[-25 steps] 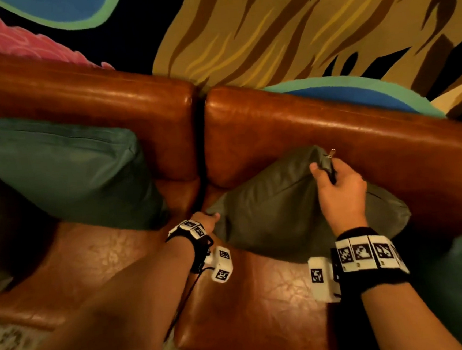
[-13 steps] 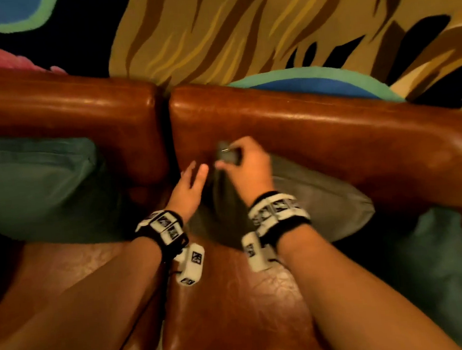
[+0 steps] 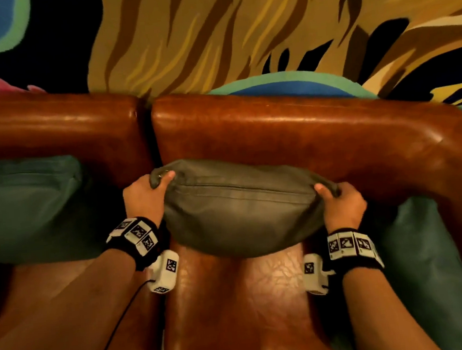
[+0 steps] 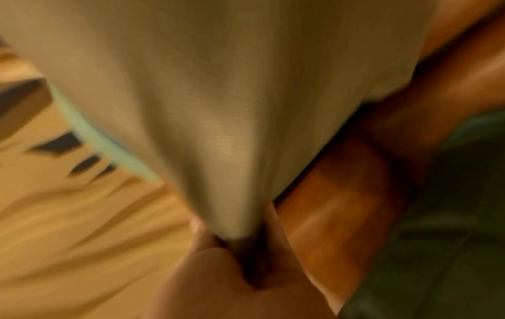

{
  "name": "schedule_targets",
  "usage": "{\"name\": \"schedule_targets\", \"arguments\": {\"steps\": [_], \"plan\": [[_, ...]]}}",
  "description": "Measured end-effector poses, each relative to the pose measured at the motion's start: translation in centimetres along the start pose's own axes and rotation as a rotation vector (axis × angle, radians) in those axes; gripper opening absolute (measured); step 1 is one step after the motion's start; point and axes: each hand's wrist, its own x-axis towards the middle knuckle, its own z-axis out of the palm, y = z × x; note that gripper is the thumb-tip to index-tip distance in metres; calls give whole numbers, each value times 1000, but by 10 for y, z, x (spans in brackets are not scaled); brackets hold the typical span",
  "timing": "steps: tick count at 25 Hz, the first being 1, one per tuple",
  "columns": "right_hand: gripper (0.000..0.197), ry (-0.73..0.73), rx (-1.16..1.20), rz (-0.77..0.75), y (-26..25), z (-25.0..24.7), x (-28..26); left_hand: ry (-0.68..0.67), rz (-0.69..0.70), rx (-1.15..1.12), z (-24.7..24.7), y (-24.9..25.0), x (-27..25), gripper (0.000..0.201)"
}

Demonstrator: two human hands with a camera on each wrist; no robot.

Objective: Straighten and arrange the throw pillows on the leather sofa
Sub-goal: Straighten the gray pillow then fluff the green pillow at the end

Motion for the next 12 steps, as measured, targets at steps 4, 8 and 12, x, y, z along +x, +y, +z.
{"name": "schedule_targets", "arguments": {"steps": [4,8,12], "plan": [[45,40,-174,-173,-19,-1,24,-108,50,264,-8,11,34,70],[33,-58,-211,-53,-21,19,47,-211,-40,155,8,13,48,50],[42,45,145,39,-24,27,16,-85,-274,-204,20,34,17,49]]}}
